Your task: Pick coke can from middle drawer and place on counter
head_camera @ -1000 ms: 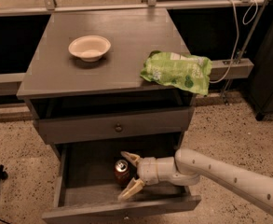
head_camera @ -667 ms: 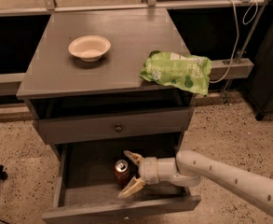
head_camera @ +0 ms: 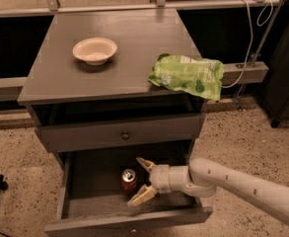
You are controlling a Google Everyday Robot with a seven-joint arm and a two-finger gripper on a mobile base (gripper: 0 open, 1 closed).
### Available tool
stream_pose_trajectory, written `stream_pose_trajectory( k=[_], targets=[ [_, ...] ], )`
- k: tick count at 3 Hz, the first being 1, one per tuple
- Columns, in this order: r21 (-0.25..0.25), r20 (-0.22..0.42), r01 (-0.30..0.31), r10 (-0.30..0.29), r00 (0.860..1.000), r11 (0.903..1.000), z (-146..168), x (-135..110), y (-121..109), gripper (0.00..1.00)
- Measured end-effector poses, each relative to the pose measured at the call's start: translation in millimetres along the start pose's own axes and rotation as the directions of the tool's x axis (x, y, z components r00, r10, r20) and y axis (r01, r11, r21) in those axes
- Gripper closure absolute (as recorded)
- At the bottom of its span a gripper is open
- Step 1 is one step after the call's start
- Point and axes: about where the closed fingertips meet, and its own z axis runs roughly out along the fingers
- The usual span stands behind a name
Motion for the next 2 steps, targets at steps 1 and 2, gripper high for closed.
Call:
stream_pose_trajectory(
  k=[1,2],
  targets=[
    [0.0,0.0,0.0,0.0,1.0,1.0,0.0,0.0,0.0,0.0],
    [0.013,-0.029,-0.015,0.016,0.999,0.9998,1.2,4.0,-2.6,0.0]
  ],
)
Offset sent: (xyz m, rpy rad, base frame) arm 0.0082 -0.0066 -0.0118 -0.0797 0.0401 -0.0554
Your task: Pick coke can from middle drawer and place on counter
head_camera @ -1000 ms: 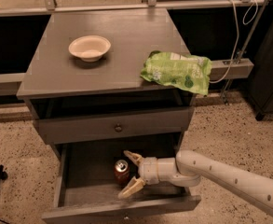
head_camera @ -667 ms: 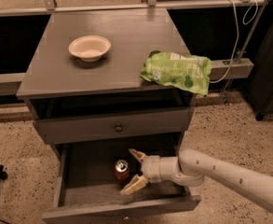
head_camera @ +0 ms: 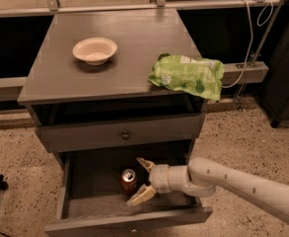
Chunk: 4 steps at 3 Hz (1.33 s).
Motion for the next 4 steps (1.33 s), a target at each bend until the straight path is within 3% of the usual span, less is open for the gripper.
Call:
stream_pose_trajectory(
  k=[1,3,4],
  targets=[
    [0.022,-0.026,-0.007,0.007,1.0,0.9997,4.1,5.6,-10.0,0.0],
    [0.017,0.012,0.078,-0.079,0.997,0.9968,26.8,12.5,-22.2,0.0],
    [0.028,-0.015,0.08,-0.08,0.997,0.9964,30.5,28.9,-20.7,0.0]
  ],
)
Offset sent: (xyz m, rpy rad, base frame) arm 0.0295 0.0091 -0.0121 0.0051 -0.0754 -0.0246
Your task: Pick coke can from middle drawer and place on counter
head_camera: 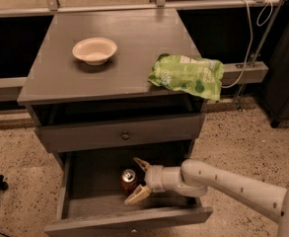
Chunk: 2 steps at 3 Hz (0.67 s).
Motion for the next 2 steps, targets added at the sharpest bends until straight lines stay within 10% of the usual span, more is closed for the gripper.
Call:
stream_pose_trajectory(
  k=[2],
  targets=[
    [0.056,-0.039,-0.011,0.013,0.999,0.9984,-7.5,24.6,5.6,0.0]
  ],
)
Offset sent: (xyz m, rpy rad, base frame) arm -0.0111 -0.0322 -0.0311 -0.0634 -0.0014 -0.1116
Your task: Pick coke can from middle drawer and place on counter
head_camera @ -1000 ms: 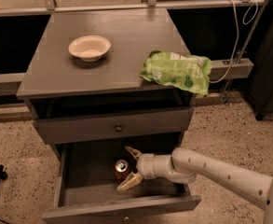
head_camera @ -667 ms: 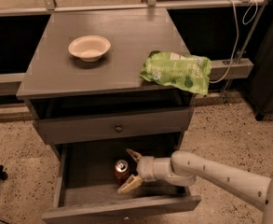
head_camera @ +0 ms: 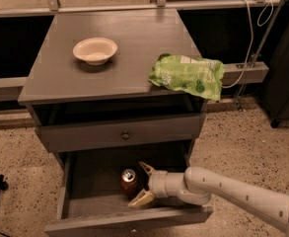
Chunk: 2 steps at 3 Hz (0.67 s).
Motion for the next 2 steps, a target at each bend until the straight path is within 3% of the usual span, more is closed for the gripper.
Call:
stream_pose_trajectory(
  k=[1,2],
  targets=[
    [0.027,0.007,-0.009,0.009,1.0,0.9996,-3.8,7.0,-0.8,0.0],
    [0.037,0.057,0.002,-0.004,0.998,0.9993,-5.2,1.3,-4.8,0.0]
  ],
)
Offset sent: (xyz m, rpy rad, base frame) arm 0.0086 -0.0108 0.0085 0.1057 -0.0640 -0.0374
